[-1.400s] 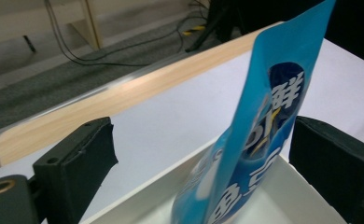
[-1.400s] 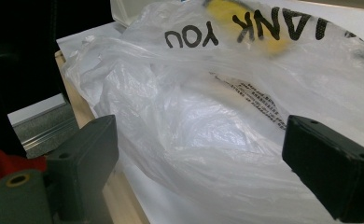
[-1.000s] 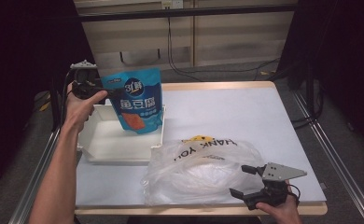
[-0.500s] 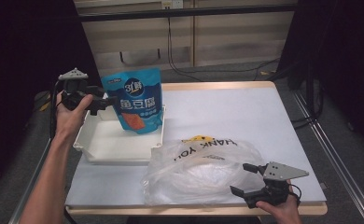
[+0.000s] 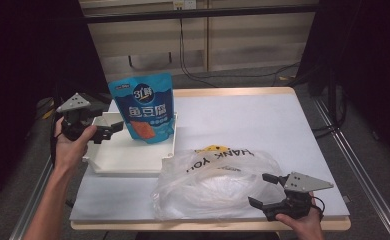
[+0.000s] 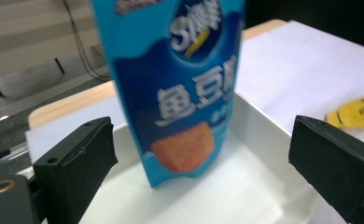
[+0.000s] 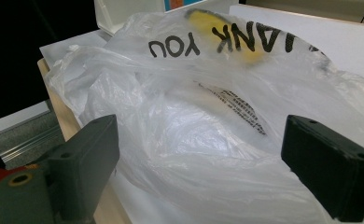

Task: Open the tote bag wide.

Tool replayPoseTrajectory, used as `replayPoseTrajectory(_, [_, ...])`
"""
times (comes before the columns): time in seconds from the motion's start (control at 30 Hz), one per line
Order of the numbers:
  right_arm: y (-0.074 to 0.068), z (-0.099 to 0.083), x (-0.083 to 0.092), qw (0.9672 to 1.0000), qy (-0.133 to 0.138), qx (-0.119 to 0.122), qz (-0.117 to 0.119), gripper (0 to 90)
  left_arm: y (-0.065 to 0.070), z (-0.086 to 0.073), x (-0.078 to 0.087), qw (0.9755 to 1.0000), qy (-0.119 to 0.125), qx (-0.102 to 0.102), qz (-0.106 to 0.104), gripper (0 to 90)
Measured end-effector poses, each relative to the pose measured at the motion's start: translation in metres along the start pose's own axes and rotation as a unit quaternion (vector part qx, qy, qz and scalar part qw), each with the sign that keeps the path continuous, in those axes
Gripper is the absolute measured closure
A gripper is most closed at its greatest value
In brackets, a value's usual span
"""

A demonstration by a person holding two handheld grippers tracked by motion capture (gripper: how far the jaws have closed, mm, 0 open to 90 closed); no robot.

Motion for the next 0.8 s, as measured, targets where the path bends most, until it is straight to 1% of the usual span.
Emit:
replayPoseTrajectory(0.1, [0.000,0.001,0.001,1.0000,0.005,0.000,-0.003,12.0,0.011,-0.006,0.001,0.9999,0.005,-0.006,-0.010,6.5])
replayPoseTrajectory(0.13, [0.000,0.002,0.002,1.0000,0.007,0.001,-0.004,12.0,0.014,-0.009,0.000,0.9999,0.002,-0.009,-0.009,6.0])
replayPoseTrajectory(0.23, [0.000,0.002,0.003,0.9999,0.009,0.000,-0.007,12.0,0.023,-0.016,0.000,0.9999,0.004,-0.015,-0.003,5.6])
replayPoseTrajectory(0.27, [-0.001,0.003,0.004,0.9999,0.011,0.001,-0.006,12.0,0.025,-0.018,0.000,0.9999,0.008,-0.012,-0.003,5.6])
replayPoseTrajectory(0.3, [0.000,0.003,0.004,0.9999,0.012,0.000,-0.006,12.0,0.029,-0.021,0.000,0.9998,0.014,-0.007,-0.011,5.6])
replayPoseTrajectory(0.33, [0.000,0.003,0.005,0.9999,0.013,0.001,-0.007,12.0,0.034,-0.025,0.000,0.9998,0.013,-0.009,-0.014,5.6])
replayPoseTrajectory(0.4, [0.001,0.004,0.006,0.9998,0.014,0.000,-0.011,12.0,0.039,-0.032,0.000,0.9998,0.007,-0.015,-0.013,5.5])
replayPoseTrajectory(0.47, [0.002,0.004,0.007,0.9998,0.014,-0.002,-0.011,12.0,0.045,-0.039,0.001,0.9997,0.006,-0.014,-0.018,5.3])
replayPoseTrajectory(0.63, [0.003,0.006,0.007,0.9997,0.018,-0.004,-0.015,12.0,0.057,-0.054,0.005,0.9997,0.013,-0.009,-0.017,5.2])
replayPoseTrajectory(0.73, [0.005,0.007,0.008,0.9996,0.021,-0.006,-0.018,12.0,0.064,-0.063,0.008,0.9997,0.007,-0.009,-0.020,5.0])
replayPoseTrajectory(0.8, [0.006,0.007,0.008,0.9996,0.020,-0.006,-0.022,12.0,0.069,-0.069,0.010,0.9997,0.007,-0.011,-0.022,4.9])
Point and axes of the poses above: each handheld gripper's, and its own axes: x roughly backward along the jaws, z roughly out of its top, y roughly to its right, the point moved 9 cm from there along -x, roughly forward along the jaws, and after that the axes turned 6 degrees about -x, right-handed, at the moved point
